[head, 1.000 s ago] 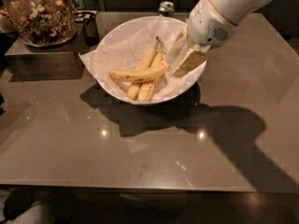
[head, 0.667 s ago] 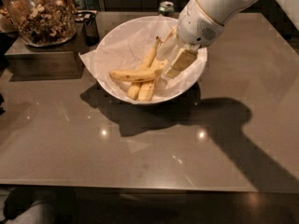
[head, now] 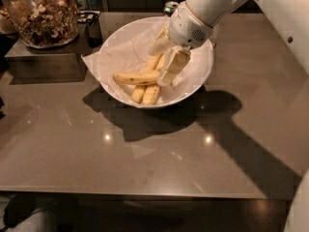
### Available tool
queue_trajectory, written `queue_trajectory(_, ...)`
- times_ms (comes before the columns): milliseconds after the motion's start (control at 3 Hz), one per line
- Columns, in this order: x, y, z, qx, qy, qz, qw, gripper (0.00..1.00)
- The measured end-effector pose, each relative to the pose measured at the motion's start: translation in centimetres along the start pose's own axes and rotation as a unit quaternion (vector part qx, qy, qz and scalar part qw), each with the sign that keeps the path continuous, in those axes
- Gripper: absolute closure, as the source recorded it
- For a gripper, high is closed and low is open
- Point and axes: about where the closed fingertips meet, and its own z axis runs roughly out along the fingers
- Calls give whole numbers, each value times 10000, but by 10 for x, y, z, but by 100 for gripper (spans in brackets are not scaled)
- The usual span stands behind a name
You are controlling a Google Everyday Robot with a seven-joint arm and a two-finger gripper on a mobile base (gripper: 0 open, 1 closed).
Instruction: Pick banana from white bowl
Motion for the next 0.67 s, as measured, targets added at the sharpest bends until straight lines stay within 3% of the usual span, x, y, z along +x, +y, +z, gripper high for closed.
queue_trajectory(333, -2, -12, 12, -120, -12, -115, 9999, 35)
queue_trajectory(667, 4, -14, 25, -232, -105, -26, 9997, 35)
